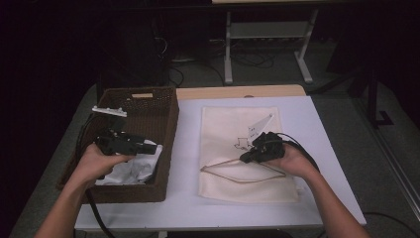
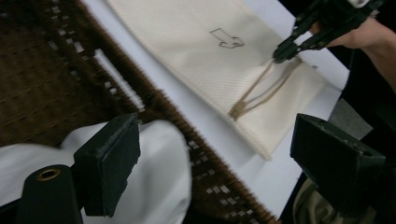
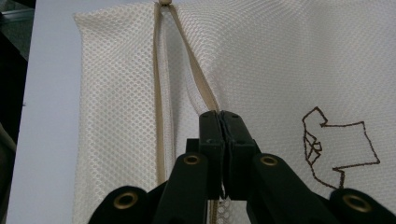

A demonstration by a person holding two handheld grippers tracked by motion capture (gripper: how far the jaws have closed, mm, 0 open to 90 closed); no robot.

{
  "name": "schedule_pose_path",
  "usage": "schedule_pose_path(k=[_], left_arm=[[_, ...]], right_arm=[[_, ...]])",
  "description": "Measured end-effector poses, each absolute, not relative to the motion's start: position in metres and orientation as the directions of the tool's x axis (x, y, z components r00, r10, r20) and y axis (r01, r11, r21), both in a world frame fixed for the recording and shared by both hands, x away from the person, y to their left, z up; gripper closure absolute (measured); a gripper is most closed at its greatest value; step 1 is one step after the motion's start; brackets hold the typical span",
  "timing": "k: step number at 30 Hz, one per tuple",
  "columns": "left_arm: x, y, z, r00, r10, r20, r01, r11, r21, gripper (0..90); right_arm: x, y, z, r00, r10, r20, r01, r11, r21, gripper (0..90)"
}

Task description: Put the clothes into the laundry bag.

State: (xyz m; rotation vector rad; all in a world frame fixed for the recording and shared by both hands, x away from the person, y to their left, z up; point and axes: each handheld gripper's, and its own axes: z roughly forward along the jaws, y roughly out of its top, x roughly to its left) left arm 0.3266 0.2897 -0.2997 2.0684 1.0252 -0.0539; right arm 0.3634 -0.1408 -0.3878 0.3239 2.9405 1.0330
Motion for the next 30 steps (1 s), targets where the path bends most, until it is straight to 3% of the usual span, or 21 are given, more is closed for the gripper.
schedule_pose_path(k=[8,16,30], left_arm=[[0.337,0.325,-0.311,0.630,0.734,-0.253,0.692,-0.384,0.611,15.2],[0.340,0.342,-0.324,0.674,0.727,-0.131,0.662,-0.516,0.543,15.0],[0.342,0.330,-0.357,0.717,0.697,0.003,0.650,-0.670,0.358,9.6]], right_arm=[[0.367,-0.142,-0.385,-0.978,0.194,0.074,0.197,0.758,0.621,87.2],[0.371,-0.145,-0.386,-0.977,0.195,0.090,0.208,0.754,0.623,87.1],[0.378,-0.142,-0.389,-0.977,0.187,0.106,0.212,0.760,0.614,87.1]])
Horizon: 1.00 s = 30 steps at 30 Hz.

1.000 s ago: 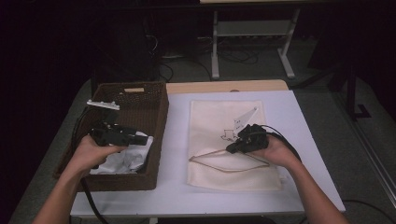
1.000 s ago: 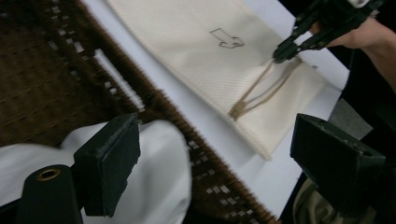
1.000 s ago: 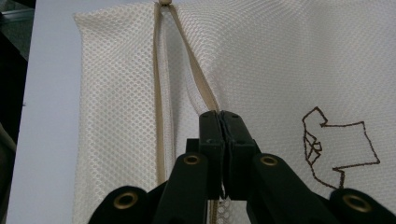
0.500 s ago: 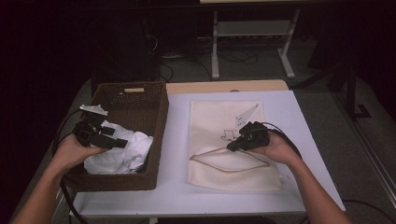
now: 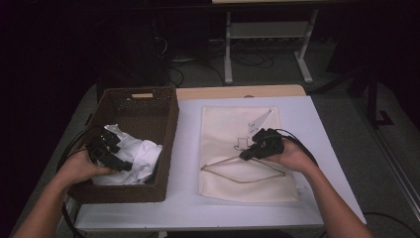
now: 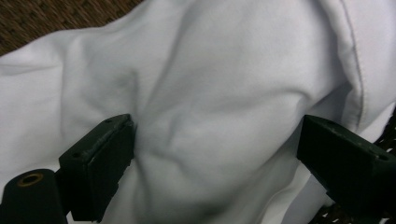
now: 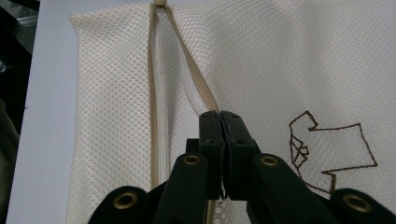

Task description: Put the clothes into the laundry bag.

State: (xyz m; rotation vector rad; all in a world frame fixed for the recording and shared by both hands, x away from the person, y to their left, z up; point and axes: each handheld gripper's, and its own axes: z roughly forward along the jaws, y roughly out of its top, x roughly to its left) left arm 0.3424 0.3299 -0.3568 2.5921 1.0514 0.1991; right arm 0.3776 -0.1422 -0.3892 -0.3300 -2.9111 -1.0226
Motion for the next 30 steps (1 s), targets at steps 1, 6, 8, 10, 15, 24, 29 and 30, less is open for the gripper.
schedule_pose_path(k=[1,6,8,10,15,24,29,30], left_arm=[[0.342,0.328,-0.359,0.719,0.695,0.009,0.650,-0.677,0.345,9.5],[0.346,0.322,-0.368,0.721,0.691,0.054,0.650,-0.701,0.295,12.7],[0.350,0.320,-0.375,0.712,0.696,0.093,0.653,-0.704,0.278,18.5],[0.353,0.322,-0.376,0.698,0.711,0.086,0.666,-0.689,0.286,26.0],[0.357,0.326,-0.377,0.678,0.731,0.075,0.687,-0.667,0.290,40.3],[0.364,0.334,-0.378,0.640,0.768,-0.015,0.735,-0.607,0.303,54.6],[0.367,0.340,-0.378,0.649,0.759,-0.055,0.733,-0.604,0.313,57.5],[0.367,0.340,-0.378,0.649,0.759,-0.055,0.733,-0.604,0.313,57.6]], right_arm=[[0.377,-0.142,-0.389,-0.976,0.188,0.107,0.214,0.761,0.613,87.1],[0.378,-0.141,-0.388,-0.979,0.182,0.096,0.202,0.765,0.612,87.1],[0.378,-0.139,-0.386,-0.978,0.185,0.093,0.203,0.766,0.610,87.1],[0.378,-0.139,-0.386,-0.979,0.182,0.088,0.198,0.769,0.608,87.0],[0.379,-0.140,-0.385,-0.978,0.190,0.089,0.204,0.767,0.609,87.1],[0.381,-0.142,-0.381,-0.977,0.196,0.088,0.208,0.765,0.610,87.1],[0.383,-0.142,-0.382,-0.976,0.198,0.095,0.214,0.761,0.612,87.0],[0.383,-0.142,-0.382,-0.976,0.198,0.095,0.214,0.761,0.612,87.0]])
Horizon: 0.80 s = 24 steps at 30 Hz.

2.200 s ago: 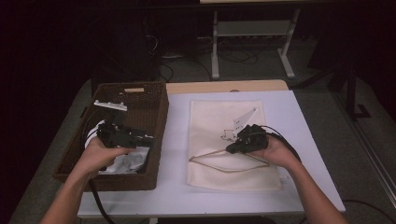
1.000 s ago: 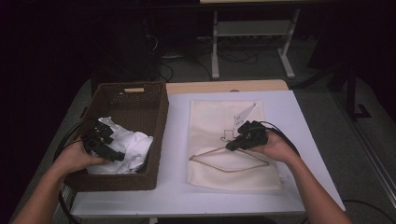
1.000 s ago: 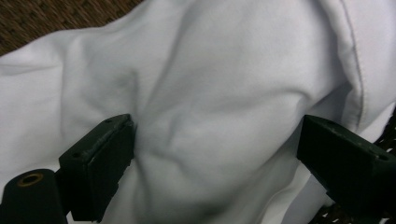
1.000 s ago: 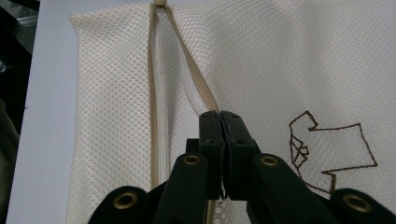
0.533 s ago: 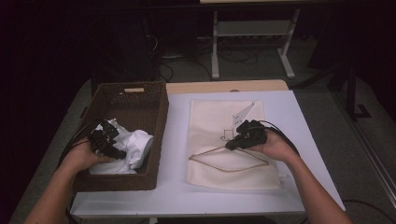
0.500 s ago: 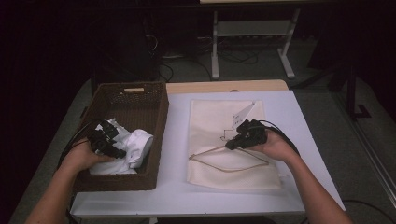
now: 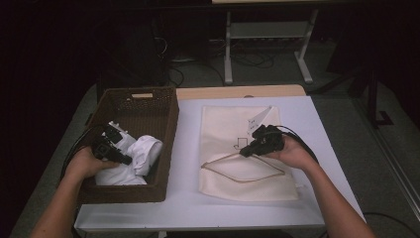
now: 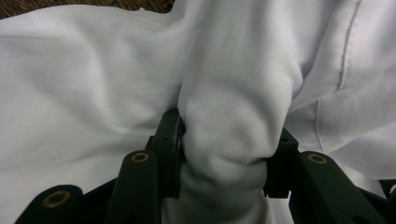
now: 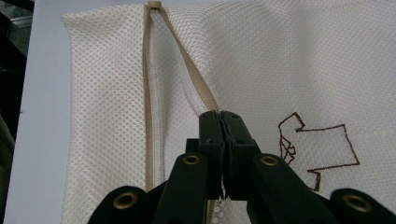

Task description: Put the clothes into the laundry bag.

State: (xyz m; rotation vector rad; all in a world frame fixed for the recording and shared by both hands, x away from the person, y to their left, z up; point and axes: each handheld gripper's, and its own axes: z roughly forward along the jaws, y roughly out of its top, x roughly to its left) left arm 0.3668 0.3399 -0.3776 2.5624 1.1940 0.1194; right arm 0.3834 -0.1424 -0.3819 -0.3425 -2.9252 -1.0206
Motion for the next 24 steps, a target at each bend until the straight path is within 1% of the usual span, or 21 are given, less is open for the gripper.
schedule_pose_path(k=[4,9,15,17,18,19,20,21,23,24], left_arm=[[0.367,0.341,-0.377,0.640,0.766,-0.064,0.741,-0.593,0.314,58.0],[0.368,0.341,-0.374,0.614,0.786,-0.078,0.764,-0.566,0.311,62.1],[0.366,0.344,-0.368,0.587,0.803,-0.105,0.784,-0.531,0.320,64.1],[0.364,0.348,-0.364,0.554,0.818,-0.152,0.807,-0.483,0.340,64.5],[0.364,0.348,-0.364,0.554,0.818,-0.152,0.807,-0.483,0.340,64.7],[0.362,0.352,-0.361,0.536,0.824,-0.181,0.817,-0.453,0.358,64.8],[0.362,0.352,-0.361,0.536,0.824,-0.181,0.817,-0.453,0.358,64.9],[0.359,0.357,-0.357,0.518,0.828,-0.215,0.825,-0.416,0.383,64.9],[0.358,0.359,-0.355,0.507,0.830,-0.233,0.829,-0.395,0.396,65.0],[0.355,0.366,-0.350,0.493,0.829,-0.264,0.832,-0.360,0.422,65.1]], right_arm=[[0.385,-0.141,-0.384,-0.976,0.196,0.099,0.215,0.761,0.612,87.0],[0.385,-0.141,-0.384,-0.976,0.196,0.099,0.215,0.758,0.616,87.0],[0.384,-0.142,-0.382,-0.975,0.198,0.099,0.216,0.755,0.619,87.0],[0.384,-0.143,-0.382,-0.976,0.197,0.098,0.215,0.755,0.619,87.0],[0.384,-0.143,-0.382,-0.976,0.197,0.098,0.215,0.755,0.619,87.0],[0.385,-0.144,-0.381,-0.974,0.200,0.104,0.221,0.752,0.620,87.0],[0.385,-0.144,-0.381,-0.974,0.200,0.104,0.221,0.750,0.623,87.0],[0.386,-0.144,-0.381,-0.974,0.202,0.105,0.223,0.746,0.627,87.0],[0.387,-0.145,-0.381,-0.973,0.205,0.110,0.228,0.743,0.629,87.0],[0.387,-0.145,-0.381,-0.973,0.203,0.112,0.227,0.742,0.631,87.0]])
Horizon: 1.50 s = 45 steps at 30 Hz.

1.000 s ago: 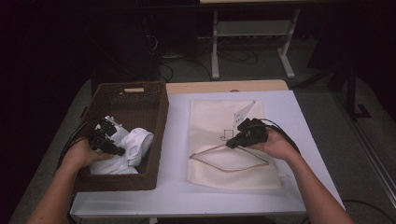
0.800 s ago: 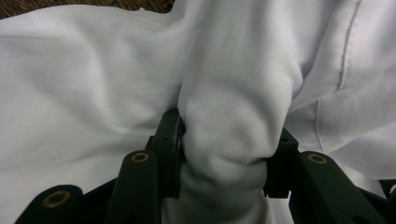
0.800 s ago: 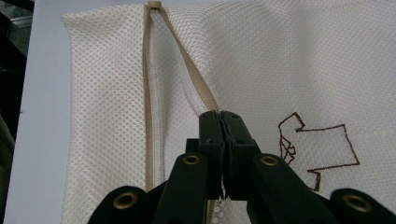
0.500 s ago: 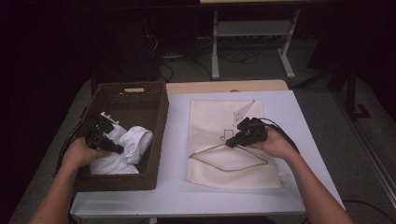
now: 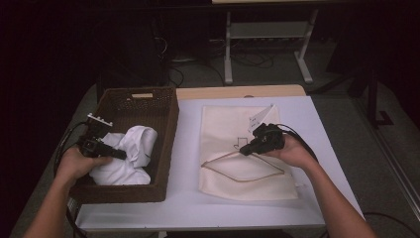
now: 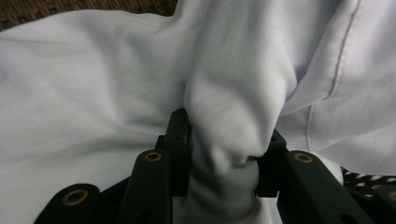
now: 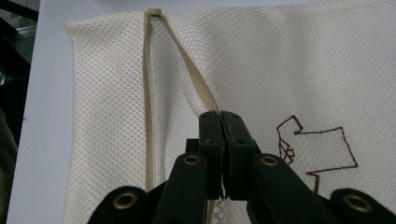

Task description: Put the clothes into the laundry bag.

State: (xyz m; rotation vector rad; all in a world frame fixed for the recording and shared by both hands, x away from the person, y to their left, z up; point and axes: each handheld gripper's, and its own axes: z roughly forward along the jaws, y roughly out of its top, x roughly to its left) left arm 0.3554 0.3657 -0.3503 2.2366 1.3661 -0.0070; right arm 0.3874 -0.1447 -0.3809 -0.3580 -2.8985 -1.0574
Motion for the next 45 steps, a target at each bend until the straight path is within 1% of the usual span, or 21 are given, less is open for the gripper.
schedule_pose_path(k=[2,3,6,8,17,19,24,29,38,44,45], left_arm=[[0.354,0.369,-0.348,0.484,0.829,-0.280,0.833,-0.339,0.437,65.2],[0.351,0.374,-0.344,0.473,0.824,-0.313,0.835,-0.306,0.456,65.3],[0.349,0.377,-0.341,0.467,0.820,-0.332,0.834,-0.283,0.474,65.3],[0.345,0.381,-0.336,0.463,0.809,-0.363,0.831,-0.253,0.496,65.3],[0.338,0.393,-0.328,0.457,0.776,-0.434,0.820,-0.179,0.544,65.4],[0.336,0.398,-0.324,0.452,0.760,-0.468,0.815,-0.139,0.562,65.4],[0.333,0.403,-0.316,0.445,0.737,-0.509,0.806,-0.081,0.587,65.4],[0.332,0.403,-0.304,0.456,0.719,-0.525,0.785,-0.047,0.618,65.4],[0.334,0.395,-0.286,0.485,0.688,-0.541,0.765,-0.033,0.644,65.4],[0.335,0.387,-0.266,0.515,0.652,-0.556,0.745,-0.019,0.667,65.5],[0.335,0.383,-0.258,0.530,0.641,-0.555,0.735,-0.021,0.678,65.5]], right_arm=[[0.388,-0.145,-0.381,-0.973,0.202,0.111,0.226,0.741,0.632,87.0],[0.388,-0.144,-0.381,-0.973,0.203,0.113,0.228,0.742,0.631,87.0],[0.389,-0.144,-0.380,-0.971,0.208,0.115,0.233,0.741,0.629,87.0],[0.390,-0.144,-0.379,-0.971,0.208,0.114,0.232,0.739,0.633,87.0],[0.392,-0.144,-0.374,-0.970,0.213,0.115,0.237,0.739,0.631,87.5],[0.393,-0.143,-0.372,-0.970,0.214,0.116,0.239,0.741,0.627,87.7],[0.397,-0.145,-0.367,-0.969,0.217,0.120,0.243,0.737,0.630,87.9],[0.402,-0.145,-0.359,-0.968,0.224,0.111,0.243,0.736,0.632,88.0],[0.412,-0.143,-0.347,-0.966,0.241,0.098,0.248,0.743,0.622,88.1],[0.418,-0.140,-0.339,-0.965,0.248,0.087,0.247,0.743,0.622,88.1],[0.419,-0.140,-0.339,-0.964,0.251,0.087,0.249,0.743,0.621,88.1]])
